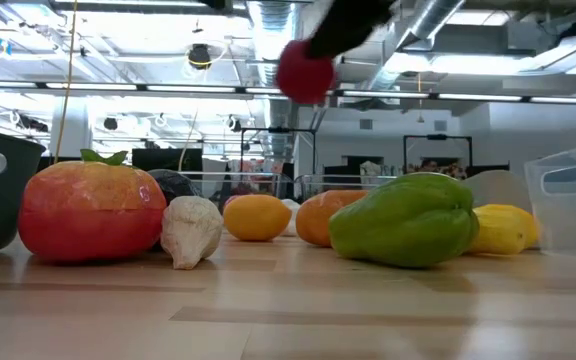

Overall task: Sort produce into baskets
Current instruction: Put the red tomato into the left transparent bin

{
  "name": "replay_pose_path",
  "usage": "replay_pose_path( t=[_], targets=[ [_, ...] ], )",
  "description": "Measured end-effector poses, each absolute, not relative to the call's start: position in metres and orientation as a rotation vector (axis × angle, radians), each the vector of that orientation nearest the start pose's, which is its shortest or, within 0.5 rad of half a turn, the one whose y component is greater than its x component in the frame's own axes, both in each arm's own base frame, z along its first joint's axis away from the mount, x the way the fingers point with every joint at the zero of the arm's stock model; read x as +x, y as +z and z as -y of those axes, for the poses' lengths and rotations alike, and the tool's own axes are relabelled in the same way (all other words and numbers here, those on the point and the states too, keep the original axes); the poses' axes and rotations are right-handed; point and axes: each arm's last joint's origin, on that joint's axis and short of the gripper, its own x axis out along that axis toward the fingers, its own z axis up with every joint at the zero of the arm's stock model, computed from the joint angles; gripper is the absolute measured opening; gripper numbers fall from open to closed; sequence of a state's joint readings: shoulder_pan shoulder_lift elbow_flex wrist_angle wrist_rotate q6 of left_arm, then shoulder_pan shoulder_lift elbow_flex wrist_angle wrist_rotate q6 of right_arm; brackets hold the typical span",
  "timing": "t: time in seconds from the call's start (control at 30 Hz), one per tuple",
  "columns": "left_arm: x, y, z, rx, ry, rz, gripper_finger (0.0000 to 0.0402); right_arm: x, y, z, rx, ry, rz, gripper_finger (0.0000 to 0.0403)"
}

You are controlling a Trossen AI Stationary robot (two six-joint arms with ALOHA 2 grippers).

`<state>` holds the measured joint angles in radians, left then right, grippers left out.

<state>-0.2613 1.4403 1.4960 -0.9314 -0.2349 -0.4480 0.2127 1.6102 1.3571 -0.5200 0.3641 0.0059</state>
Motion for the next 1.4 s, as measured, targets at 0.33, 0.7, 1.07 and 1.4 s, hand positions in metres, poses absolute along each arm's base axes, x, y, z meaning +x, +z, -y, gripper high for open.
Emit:
replay_pose_path(
  t=[0.33, 0.7, 1.07, 1.4],
  targets=[
    [0.224, 0.413, 0.048, -0.204, 0.249, -0.622, 0.0356, 0.384, 0.311, 0.05, -0.149, -0.387, -0.41, 0.0275],
    [0.219, 0.417, 0.045, -0.117, 0.277, -0.595, 0.0356, 0.409, 0.255, 0.146, -0.094, -0.537, -0.341, 0.0275],
    [0.233, 0.411, 0.048, -0.108, 0.301, -0.598, 0.0356, 0.425, 0.214, 0.174, -0.081, -0.577, -0.403, 0.0276],
    [0.233, 0.411, 0.046, -0.104, 0.329, -0.585, 0.0356, 0.427, 0.208, 0.172, -0.082, -0.57, -0.42, 0.0277]
  ],
)
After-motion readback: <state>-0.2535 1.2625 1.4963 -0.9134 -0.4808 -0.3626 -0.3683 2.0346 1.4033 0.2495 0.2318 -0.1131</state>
